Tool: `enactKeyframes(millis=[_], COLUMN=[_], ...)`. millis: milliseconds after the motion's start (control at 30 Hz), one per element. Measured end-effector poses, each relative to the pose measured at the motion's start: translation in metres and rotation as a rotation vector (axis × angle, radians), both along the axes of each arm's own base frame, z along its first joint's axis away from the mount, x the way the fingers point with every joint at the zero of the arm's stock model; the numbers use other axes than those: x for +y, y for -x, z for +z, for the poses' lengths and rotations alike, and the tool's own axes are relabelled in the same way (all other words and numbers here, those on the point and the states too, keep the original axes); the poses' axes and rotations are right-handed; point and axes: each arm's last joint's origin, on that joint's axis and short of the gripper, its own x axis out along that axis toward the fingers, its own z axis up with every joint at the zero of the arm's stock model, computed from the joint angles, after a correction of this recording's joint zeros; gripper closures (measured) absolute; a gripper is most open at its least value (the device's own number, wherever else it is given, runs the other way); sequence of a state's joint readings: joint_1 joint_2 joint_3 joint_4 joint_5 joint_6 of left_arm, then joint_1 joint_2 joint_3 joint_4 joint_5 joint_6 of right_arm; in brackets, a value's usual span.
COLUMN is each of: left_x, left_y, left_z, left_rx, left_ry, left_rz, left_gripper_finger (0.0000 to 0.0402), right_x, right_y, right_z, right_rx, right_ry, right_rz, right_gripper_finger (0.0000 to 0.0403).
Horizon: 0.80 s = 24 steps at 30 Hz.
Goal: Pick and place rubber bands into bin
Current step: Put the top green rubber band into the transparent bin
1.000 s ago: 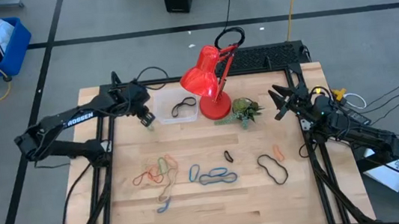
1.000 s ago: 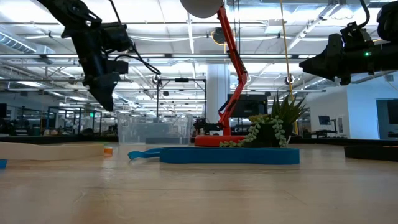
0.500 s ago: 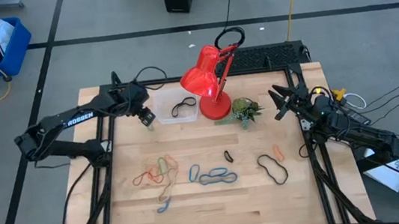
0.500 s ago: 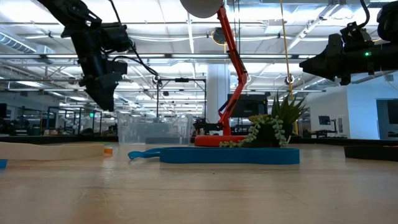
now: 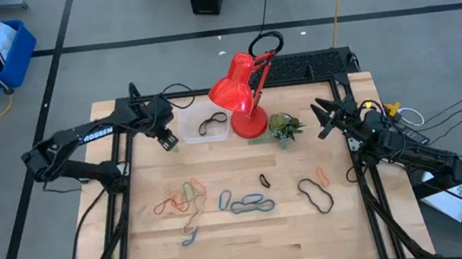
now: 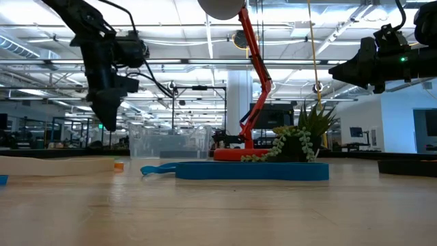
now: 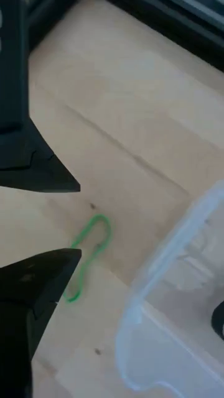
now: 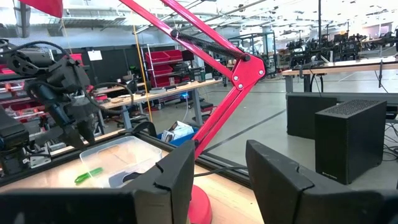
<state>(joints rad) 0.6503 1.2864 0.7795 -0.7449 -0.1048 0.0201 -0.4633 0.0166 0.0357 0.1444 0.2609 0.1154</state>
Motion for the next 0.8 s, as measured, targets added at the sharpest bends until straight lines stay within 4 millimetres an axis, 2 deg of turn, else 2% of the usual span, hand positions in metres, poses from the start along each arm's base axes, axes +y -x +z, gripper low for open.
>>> enactKeyframes(millis=[433,800], left_x=[0.011,0.015], left_y=[-0.015,-0.019], left_z=[-0.034,-0.036], left_rx=[0.132,0.116], left_ry=[0.043,0.007], left_rz=[-0.170,-0.225], left_gripper_finger=[0.0245,0.0245], right_x=[0.000,0.000], right_y=[0.000,0.000], right_z=[0.000,-0.001], right_rx=[0.003,0.010], right_ry=[0.001,0.000], right_rz=[0.000,0.000], right_gripper_finger=[0.0261,0.0261])
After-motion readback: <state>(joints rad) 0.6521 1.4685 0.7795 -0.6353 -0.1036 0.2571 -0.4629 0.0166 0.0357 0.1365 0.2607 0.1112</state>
